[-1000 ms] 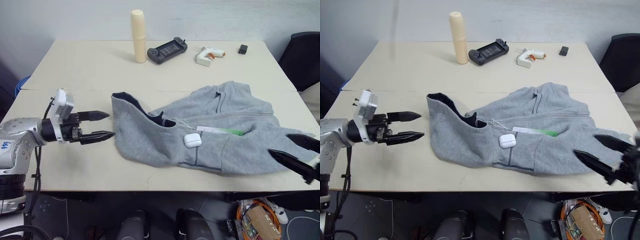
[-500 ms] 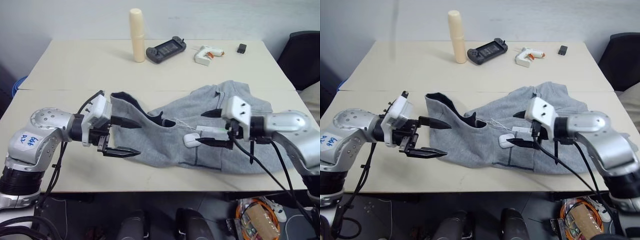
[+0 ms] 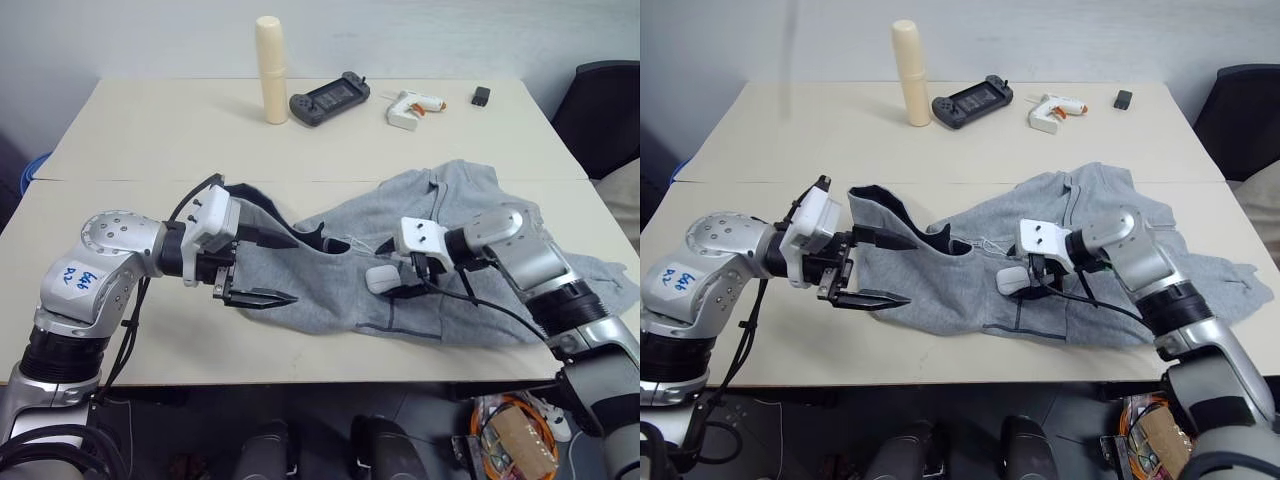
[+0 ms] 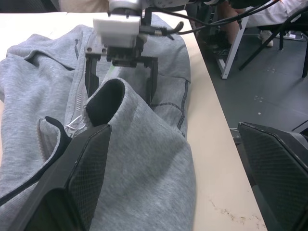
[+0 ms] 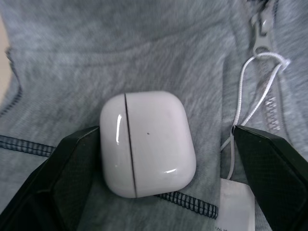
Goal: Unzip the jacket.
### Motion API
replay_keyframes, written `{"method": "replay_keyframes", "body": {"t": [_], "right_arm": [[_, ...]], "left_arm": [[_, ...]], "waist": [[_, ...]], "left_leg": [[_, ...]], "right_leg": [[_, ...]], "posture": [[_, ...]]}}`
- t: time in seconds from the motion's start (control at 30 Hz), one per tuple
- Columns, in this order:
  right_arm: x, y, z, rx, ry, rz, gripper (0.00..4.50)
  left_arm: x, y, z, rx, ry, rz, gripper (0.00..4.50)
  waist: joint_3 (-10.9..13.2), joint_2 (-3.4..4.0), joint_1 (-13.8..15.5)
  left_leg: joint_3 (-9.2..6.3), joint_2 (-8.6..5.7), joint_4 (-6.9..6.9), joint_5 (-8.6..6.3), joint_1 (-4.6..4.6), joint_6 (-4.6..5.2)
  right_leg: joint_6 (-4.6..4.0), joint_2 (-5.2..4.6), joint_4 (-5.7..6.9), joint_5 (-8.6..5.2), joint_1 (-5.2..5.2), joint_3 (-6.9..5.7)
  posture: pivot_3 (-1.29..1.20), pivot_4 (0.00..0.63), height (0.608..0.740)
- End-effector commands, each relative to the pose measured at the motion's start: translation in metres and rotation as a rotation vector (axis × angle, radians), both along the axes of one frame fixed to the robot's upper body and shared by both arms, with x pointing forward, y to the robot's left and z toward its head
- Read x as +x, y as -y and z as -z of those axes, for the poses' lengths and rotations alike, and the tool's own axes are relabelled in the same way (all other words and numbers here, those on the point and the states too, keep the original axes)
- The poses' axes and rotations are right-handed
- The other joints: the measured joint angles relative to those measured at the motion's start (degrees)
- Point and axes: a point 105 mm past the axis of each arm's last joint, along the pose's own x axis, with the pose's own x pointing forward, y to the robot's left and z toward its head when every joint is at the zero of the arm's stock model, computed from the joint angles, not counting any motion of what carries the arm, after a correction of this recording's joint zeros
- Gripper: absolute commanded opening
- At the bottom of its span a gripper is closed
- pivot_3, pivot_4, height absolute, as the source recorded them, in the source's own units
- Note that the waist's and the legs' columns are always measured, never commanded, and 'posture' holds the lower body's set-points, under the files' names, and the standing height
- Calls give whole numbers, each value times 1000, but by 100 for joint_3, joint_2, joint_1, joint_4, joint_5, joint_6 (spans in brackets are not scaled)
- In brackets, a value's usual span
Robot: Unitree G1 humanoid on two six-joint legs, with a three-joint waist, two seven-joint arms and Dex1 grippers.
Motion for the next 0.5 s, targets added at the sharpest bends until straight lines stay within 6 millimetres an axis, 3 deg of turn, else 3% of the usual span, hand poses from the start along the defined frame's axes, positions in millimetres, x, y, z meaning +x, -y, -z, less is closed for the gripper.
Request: {"method": "replay_keyframes", "body": {"t": [0.03,0.07,0.17,0.33,0.5], "right_arm": [[7,-1,-6,-19,36,-22,4500],[9,-1,-5,-21,38,-23,4500],[11,-3,-9,-1,40,-26,3929],[5,-7,-15,41,55,-40,2272],[-4,-4,-27,130,92,6,2274]], "left_arm": [[0,1,-8,0,57,2,4426],[0,1,-8,-1,60,0,4426],[3,1,-10,-4,66,-2,4500],[5,5,-11,-6,73,13,4500],[7,8,-10,-3,76,36,4500]], "waist": [[0,0,-2],[0,0,-4],[0,0,-9],[0,0,0],[0,0,11]], "left_leg": [[0,0,0,0,0,0],[0,0,1,0,0,0],[-1,0,2,0,1,0],[-2,0,5,0,0,0],[-4,0,4,0,-1,-1]], "right_leg": [[0,0,0,0,0,0],[0,0,0,0,1,0],[0,0,2,0,2,0],[0,0,3,0,4,-1],[0,0,2,0,3,-3]], "posture": [[0,150,740],[0,150,740],[0,150,740],[0,150,740],[0,150,740]]}}
